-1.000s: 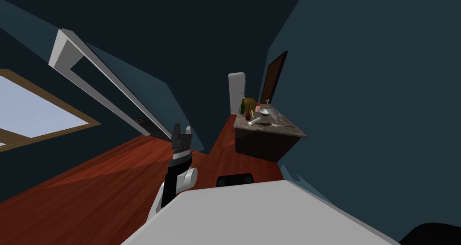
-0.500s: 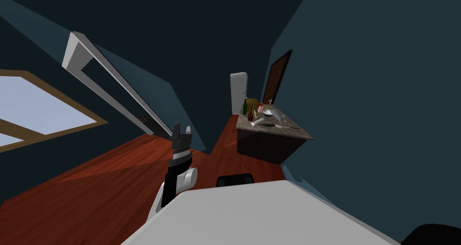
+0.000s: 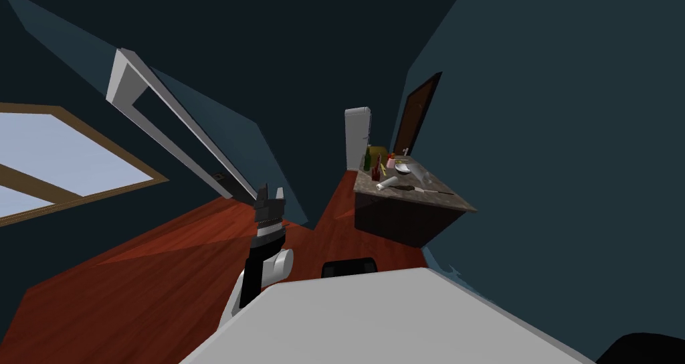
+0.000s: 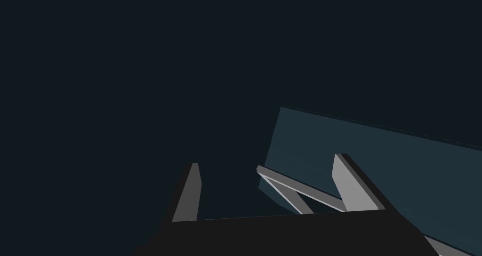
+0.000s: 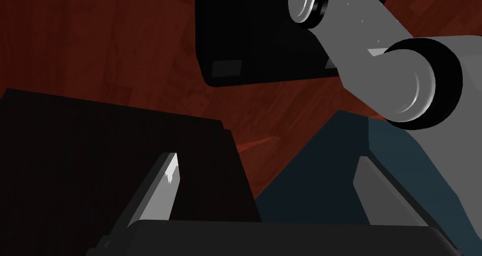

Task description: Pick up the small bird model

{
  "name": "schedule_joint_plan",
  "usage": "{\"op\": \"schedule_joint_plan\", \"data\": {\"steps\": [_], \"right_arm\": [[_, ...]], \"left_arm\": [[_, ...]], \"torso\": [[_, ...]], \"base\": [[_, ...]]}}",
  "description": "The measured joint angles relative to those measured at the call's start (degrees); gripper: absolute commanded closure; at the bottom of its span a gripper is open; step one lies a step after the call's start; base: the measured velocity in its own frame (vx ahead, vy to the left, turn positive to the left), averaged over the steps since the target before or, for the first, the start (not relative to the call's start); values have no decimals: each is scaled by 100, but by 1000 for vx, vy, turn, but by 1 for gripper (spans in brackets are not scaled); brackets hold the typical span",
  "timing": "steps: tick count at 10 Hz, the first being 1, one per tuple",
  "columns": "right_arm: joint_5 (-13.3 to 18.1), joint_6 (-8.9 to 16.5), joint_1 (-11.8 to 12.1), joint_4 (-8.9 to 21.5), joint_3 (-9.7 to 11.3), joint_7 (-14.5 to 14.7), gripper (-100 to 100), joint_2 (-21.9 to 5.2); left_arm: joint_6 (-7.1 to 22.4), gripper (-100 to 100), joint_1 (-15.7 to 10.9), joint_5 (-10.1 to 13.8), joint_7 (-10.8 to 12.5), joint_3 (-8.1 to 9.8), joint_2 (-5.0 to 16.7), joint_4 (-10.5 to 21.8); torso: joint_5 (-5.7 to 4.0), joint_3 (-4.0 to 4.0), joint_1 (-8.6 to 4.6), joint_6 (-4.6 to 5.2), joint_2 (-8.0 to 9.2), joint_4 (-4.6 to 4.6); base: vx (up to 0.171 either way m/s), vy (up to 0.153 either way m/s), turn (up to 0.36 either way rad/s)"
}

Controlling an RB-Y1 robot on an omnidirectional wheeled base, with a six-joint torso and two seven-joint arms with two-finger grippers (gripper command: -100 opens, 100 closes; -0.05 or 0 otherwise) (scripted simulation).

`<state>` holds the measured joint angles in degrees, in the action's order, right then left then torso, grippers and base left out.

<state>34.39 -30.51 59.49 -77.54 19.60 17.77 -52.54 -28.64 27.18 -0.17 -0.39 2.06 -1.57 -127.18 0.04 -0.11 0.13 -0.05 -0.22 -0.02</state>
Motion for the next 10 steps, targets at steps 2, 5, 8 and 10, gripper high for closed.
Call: {"op": "schedule_joint_plan", "data": {"steps": [2, 5, 8, 10], "right_arm": [[109, 49, 48, 218, 118, 15, -100, -356], [187, -50, 68, 642, 185, 122, -100, -778], [270, -84, 108, 978, 283, 197, -100, -1342], [330, -200, 56, 1407, 354, 363, -100, -1605]], "left_arm": [[0, 0, 0, 0, 0, 0, 0, 0], [0, 0, 0, 0, 0, 0, 0, 0], [0, 0, 1, 0, 0, 0, 0, 0], [0, 0, 1, 0, 0, 1, 0, 0]], "torso": [[1, -5, 7, 0, -9, -2], [0, -4, 1, -2, -7, -1], [1, -14, 4, 0, -22, -5], [-1, -15, 1, 1, -23, -6]], "base": [[79, 59, 88], [59, 33, 60], [110, 44, 107], [73, 26, 26]]}}
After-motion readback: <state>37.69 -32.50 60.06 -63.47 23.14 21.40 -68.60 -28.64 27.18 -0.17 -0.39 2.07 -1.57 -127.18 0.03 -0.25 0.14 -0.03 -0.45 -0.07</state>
